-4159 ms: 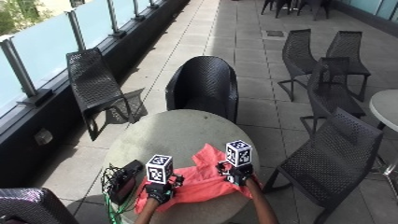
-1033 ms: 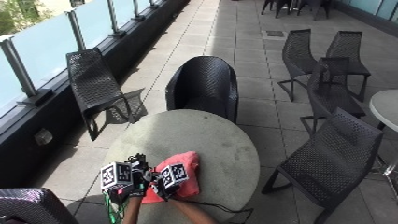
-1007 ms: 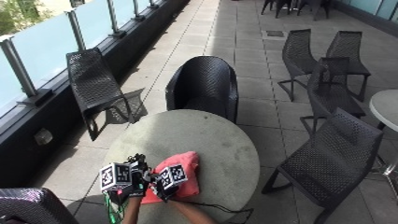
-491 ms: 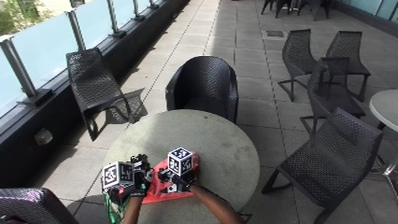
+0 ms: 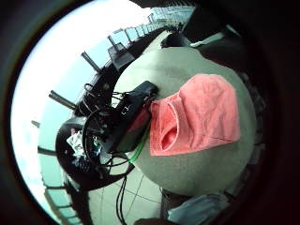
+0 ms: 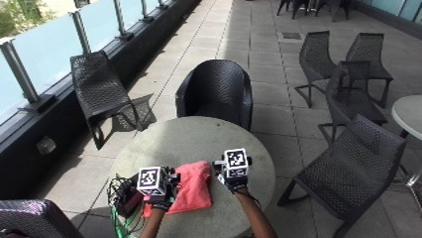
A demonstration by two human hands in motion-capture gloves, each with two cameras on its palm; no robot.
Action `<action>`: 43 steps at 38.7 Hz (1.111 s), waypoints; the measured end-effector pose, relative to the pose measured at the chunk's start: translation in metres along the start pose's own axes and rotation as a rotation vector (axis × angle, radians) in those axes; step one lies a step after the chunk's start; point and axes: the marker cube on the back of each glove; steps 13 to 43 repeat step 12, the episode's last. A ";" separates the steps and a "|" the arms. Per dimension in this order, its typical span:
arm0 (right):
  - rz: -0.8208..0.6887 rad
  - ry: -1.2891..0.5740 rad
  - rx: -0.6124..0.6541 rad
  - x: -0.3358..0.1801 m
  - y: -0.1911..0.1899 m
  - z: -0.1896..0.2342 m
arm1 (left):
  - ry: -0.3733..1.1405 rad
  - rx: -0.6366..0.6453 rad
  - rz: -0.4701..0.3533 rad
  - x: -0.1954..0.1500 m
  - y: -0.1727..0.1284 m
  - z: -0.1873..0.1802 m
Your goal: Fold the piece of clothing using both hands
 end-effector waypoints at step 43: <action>0.022 -0.093 0.031 0.009 0.003 0.015 | -0.008 -0.014 0.032 0.016 -0.002 0.006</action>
